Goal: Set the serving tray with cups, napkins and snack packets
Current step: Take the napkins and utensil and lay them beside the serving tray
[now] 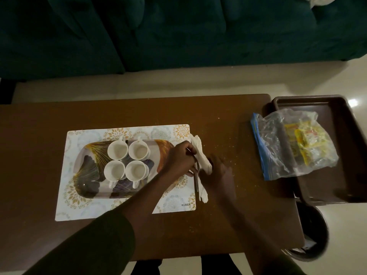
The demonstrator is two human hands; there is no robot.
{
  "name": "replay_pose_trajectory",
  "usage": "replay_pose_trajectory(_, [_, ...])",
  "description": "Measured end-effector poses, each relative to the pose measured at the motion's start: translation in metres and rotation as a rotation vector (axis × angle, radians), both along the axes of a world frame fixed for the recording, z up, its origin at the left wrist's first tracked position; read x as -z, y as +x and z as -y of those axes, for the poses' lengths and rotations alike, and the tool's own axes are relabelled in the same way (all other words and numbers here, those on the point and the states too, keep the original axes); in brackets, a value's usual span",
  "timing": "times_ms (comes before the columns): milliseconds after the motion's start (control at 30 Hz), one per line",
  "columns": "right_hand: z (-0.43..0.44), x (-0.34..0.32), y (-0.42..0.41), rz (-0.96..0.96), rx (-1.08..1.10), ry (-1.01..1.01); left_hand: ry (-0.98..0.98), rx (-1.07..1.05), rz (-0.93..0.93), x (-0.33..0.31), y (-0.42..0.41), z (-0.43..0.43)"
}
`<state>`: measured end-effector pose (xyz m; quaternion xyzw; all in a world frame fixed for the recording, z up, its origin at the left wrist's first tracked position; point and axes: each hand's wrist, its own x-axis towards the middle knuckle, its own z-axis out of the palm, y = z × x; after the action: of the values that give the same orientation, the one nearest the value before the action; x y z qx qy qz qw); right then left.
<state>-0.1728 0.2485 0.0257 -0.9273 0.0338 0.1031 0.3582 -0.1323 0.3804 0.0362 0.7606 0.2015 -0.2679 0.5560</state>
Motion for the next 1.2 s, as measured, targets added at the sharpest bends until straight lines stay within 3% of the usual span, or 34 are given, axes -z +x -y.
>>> replay_pose_trajectory(200, [0.003,-0.003,-0.003,0.031,0.006,0.028,0.095,-0.019,0.103,0.011,0.004,-0.008])
replay_pose_trajectory(633, [0.007,-0.001,-0.001,-0.072,0.028,0.067,0.158,0.006,0.125,0.015,0.006,-0.002])
replay_pose_trajectory(933, [0.011,0.006,-0.004,-0.040,0.045,0.114,0.153,0.012,0.130,0.013,0.008,0.006])
replay_pose_trajectory(1200, [0.041,-0.005,0.016,-0.021,0.148,0.020,0.198,-0.041,0.172,0.002,0.022,0.017])
